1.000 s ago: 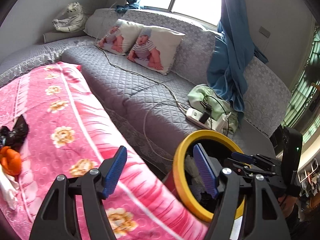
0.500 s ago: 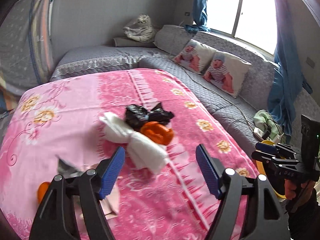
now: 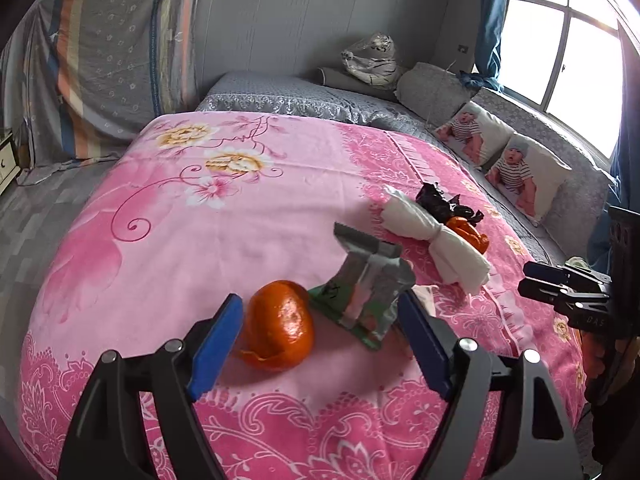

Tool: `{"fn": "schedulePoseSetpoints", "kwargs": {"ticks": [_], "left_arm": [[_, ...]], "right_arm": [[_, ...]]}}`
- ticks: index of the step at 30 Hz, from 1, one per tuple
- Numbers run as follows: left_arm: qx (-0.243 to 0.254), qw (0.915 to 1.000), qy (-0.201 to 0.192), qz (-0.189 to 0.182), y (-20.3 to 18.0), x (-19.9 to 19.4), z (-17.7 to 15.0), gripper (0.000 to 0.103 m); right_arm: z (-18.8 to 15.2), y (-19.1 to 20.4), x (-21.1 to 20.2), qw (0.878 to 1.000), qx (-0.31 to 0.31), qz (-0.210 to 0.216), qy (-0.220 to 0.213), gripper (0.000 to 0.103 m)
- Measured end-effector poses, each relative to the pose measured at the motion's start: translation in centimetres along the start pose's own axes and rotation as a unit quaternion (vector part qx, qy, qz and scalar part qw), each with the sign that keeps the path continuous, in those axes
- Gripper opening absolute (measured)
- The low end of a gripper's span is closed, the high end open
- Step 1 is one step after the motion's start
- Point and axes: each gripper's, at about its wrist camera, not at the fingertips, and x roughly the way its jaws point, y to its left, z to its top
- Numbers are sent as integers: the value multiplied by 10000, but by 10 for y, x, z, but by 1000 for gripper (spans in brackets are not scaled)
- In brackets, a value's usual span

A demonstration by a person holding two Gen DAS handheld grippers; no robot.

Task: Collect trash
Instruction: 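Grasp the orange peel with the left tool while the right tool grasps another white tissue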

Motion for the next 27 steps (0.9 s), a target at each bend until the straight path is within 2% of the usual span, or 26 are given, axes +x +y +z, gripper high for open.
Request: {"fn": "schedulePoseSetpoints", "kwargs": {"ticks": [6,27], "left_arm": [[-163,9997,155,12,21,12,-11,76],[-131,9991,405,-41,23,46,-6,76]], "right_arm": [[14,10,27,9997,-207,-22,134,53],[32,12,79,9972,-404,-188,596,50]]}}
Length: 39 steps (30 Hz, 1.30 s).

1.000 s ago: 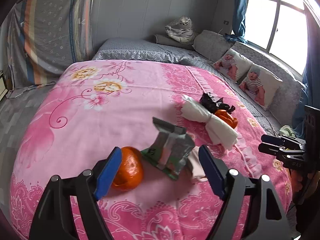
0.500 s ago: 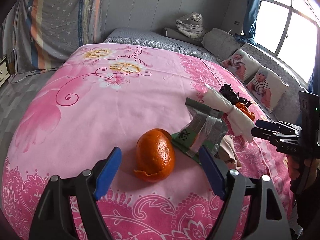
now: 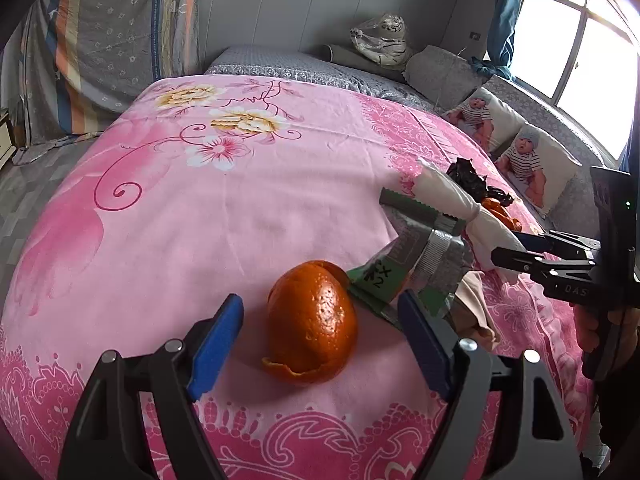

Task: Collect trash
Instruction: 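Grasp the orange peel with the left tool while the right tool grasps another white tissue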

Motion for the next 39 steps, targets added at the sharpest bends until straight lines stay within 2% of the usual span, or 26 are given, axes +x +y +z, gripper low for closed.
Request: {"fn": "schedulePoseSetpoints", "kwargs": {"ticks": [2,9,17,20,22,25,33,39], "left_arm": [[-9,10000,26,1,1,3,1,76],[-20,10000,73,-11,-2,10,5,75],[186,9997,120,81,-14,14,6,68],[259,9994,123,171,-18,15,6,59],[305,9991,140,253,-19,16,6,45],[314,9990,149,290,-19,15,5,42],[343,9985,111,405,-19,8,4,37],[176,9990,2,404,-12,-8,4,37]], "right_arm": [[1,0,4,10000,-1,4,35,46],[3,-3,15,9997,146,54,170,43],[2,-8,17,9994,303,38,170,33],[1,-10,17,9992,343,63,170,26],[0,-11,16,9992,377,63,149,21],[-1,-11,12,9992,378,57,101,16],[-2,-6,0,9995,314,64,-30,13],[-2,0,-20,9994,252,113,-204,13]]}}
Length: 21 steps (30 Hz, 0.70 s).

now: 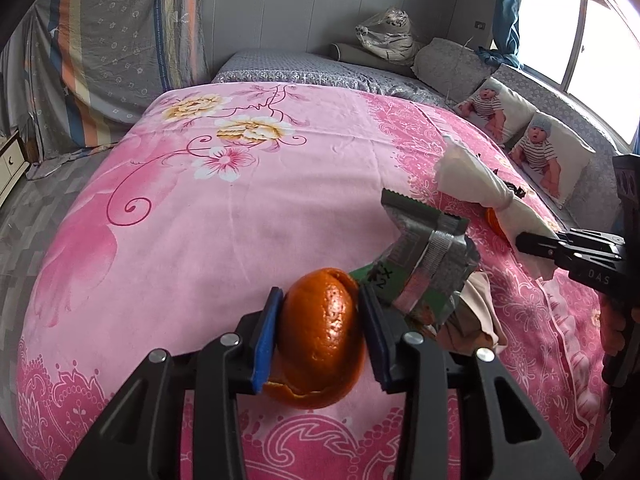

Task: Collect trash
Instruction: 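Grasp the orange peel with the left tool while the right tool grasps another white tissue, then carry the orange peel and white tissue to the yellow bin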

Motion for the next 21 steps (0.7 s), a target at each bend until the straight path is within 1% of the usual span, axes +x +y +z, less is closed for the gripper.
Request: {"fn": "schedulePoseSetpoints", "kwargs": {"ticks": [4,11,16,21], "left_arm": [[-113,9999,-105,3,7,-13,-1,37],[-194,9995,-229,50,9,-29,-4,36],[-188,9994,-290,5,2,-37,-2,36],[-96,9993,-345,-70,-13,-40,1,36]], "right_arm": [[-1,4,-9,10000,-5,55,-52,13],[-6,6,-25,9998,-8,14,-185,13],[-10,-1,-36,9996,73,-44,-261,13],[-17,-10,-50,9992,173,-101,-356,13]]}}
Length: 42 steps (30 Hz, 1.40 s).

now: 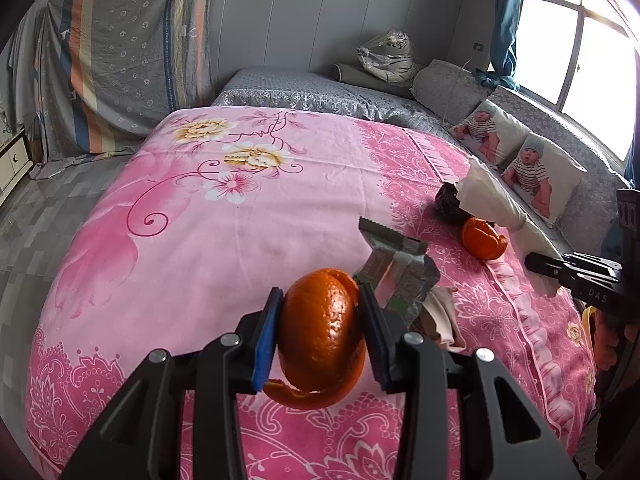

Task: Collect trash
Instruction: 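Carry the orange peel and white tissue to the yellow bin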

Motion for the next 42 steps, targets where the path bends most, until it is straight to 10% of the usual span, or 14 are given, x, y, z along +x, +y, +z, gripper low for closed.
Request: {"fn": "schedulePoseSetpoints", "kwargs": {"ticks": [22,42], "left_arm": [[683,9955,33,-662,-101,16,18,37],[1620,9741,423,-1521,-238,52,11,36]], "right_arm": [[-32,-57,-35,9982,524,-266,-136,13],[-79,-139,-81,9880,1256,-878,-206,13]]}}
